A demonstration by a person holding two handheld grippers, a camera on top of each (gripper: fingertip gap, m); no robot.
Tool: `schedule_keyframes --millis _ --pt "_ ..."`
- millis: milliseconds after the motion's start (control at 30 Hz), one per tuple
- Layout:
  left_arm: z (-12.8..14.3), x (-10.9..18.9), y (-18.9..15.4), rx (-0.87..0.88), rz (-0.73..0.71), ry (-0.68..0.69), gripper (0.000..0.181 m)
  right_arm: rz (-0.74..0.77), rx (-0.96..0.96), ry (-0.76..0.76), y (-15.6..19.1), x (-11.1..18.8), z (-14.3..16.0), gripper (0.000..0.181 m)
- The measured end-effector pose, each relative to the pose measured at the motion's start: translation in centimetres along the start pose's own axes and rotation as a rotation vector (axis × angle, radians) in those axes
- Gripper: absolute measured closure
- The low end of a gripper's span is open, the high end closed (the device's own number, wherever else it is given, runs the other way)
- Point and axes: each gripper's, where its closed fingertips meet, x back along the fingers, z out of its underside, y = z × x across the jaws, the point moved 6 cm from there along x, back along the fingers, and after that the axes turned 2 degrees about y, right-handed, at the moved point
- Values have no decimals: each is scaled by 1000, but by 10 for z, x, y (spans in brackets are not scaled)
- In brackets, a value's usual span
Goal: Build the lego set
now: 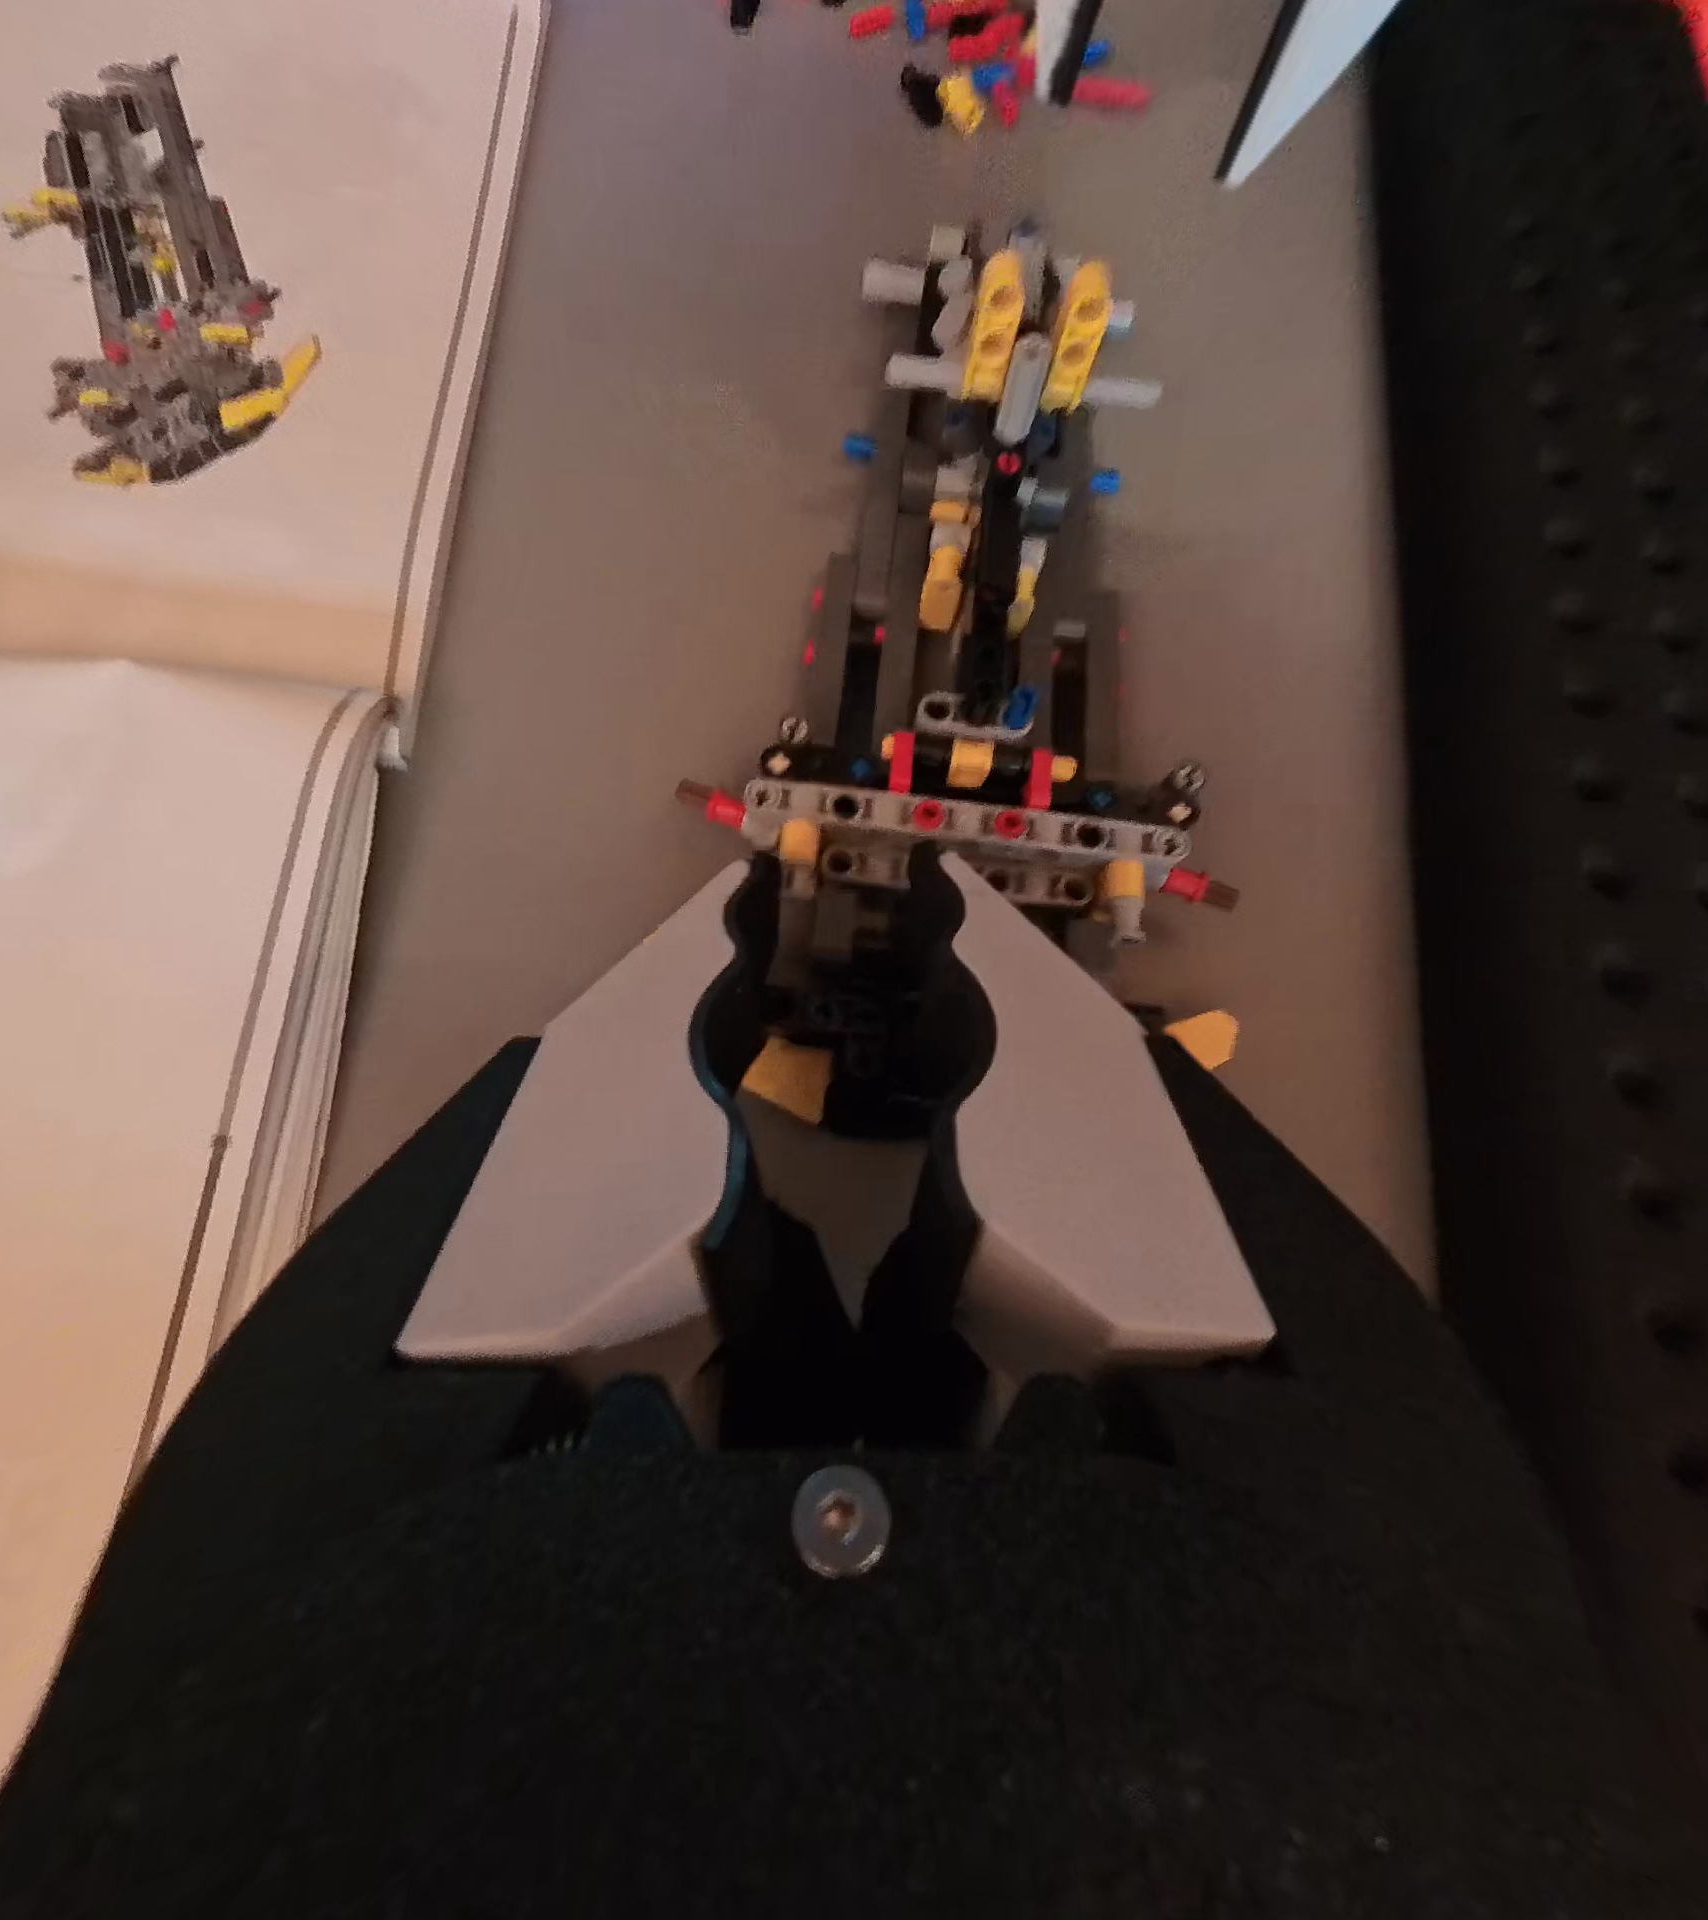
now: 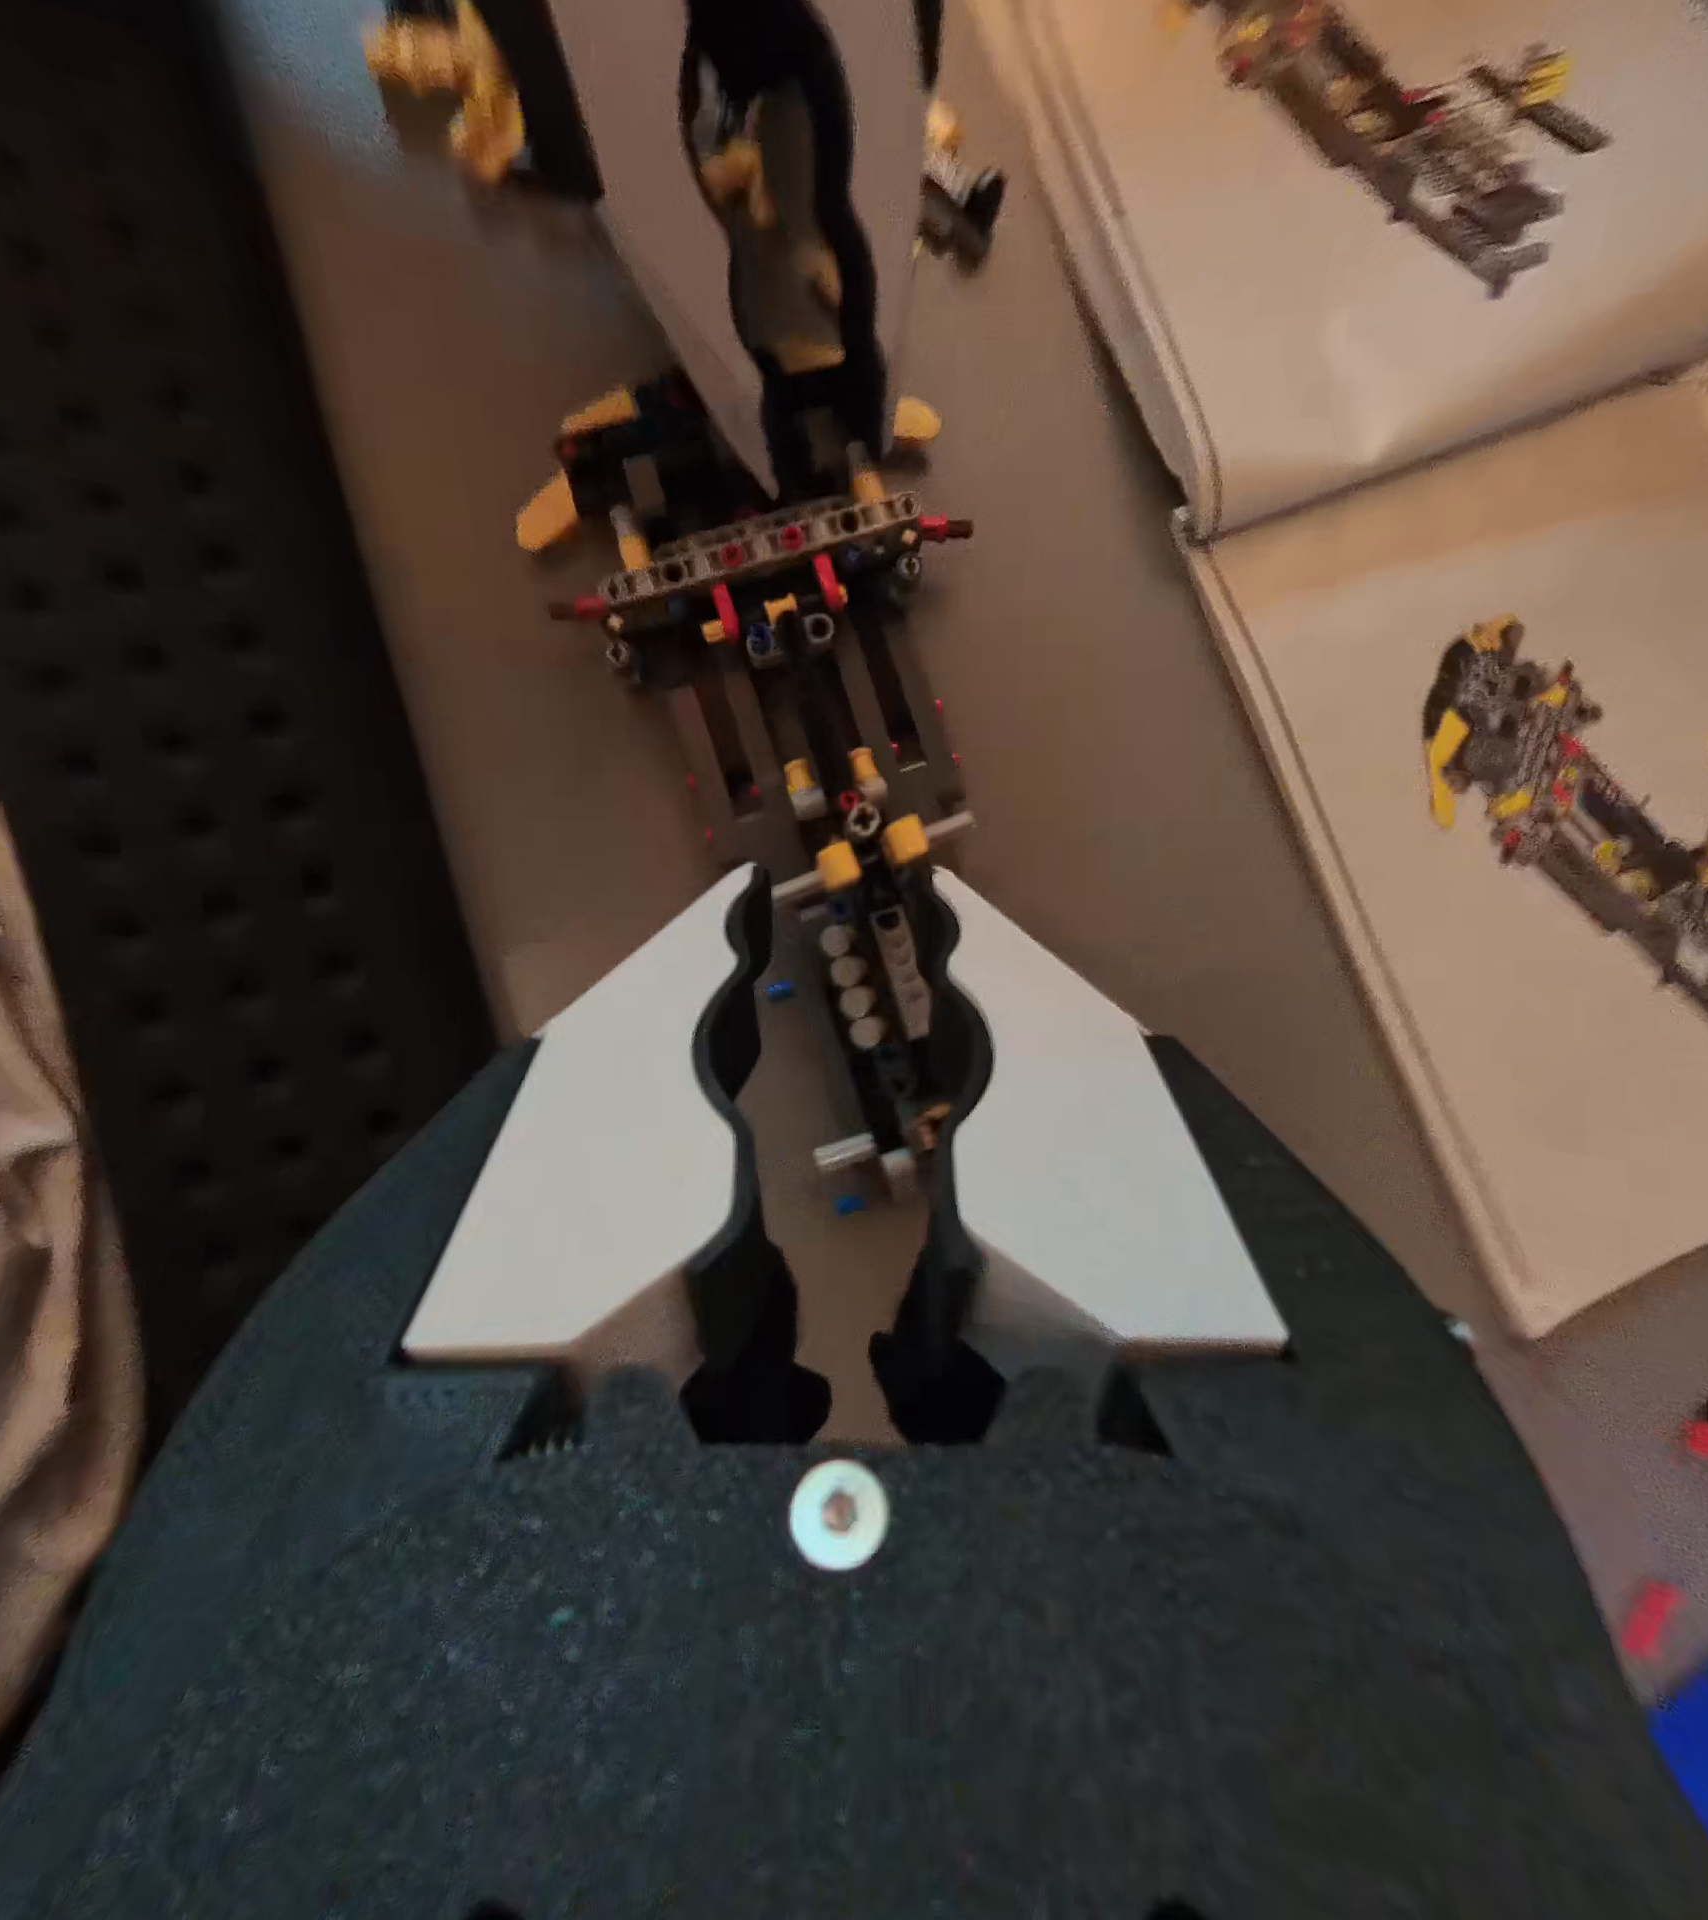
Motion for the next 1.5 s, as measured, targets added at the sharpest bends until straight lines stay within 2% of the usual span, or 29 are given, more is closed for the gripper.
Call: schedule_keyframes --millis 33,133,233,333,567,800,933,1000,1133,1200,1267,1367,1500 --pt "-5 2 -4 2 19 -27 157 -1 -55 -66 3 4 9 154" --pt "-21 1 -21 -7 123 -85 145 -11 -202 -220 16 8 38 154" --pt "-37 -7 -32 -46 141 -94 149 -25 -288 -351 32 8 53 154" --pt "-46 -16 -29 -94 77 13 150 -60 -313 -429 45 6 57 154" --pt "-43 -40 -25 -150 47 307 165 -88 -261 -434 48 -1 58 154" --pt "-43 -51 -25 -181 37 402 175 -103 -322 -562 38 7 57 153" --pt "-44 -49 -23 -130 60 400 176 -19 -345 -643 34 6 56 138" --pt "-45 -45 -22 -63 121 394 176 81 -236 -612 41 1 53 132" --pt "-57 -34 -17 89 253 391 176 240 5 -393 62 -8 33 114" --pt "-62 -29 -11 153 294 400 175 444 224 -265 63 -12 21 110" --pt "-67 -26 -6 221 328 419 176 604 409 -219 63 -11 5 106" --pt "-75 -21 -3 273 347 433 176 589 520 -149 62 -17 -16 99" --pt "-86 -16 -9 286 357 444 175 606 595 -43 44 -24 -23 95"
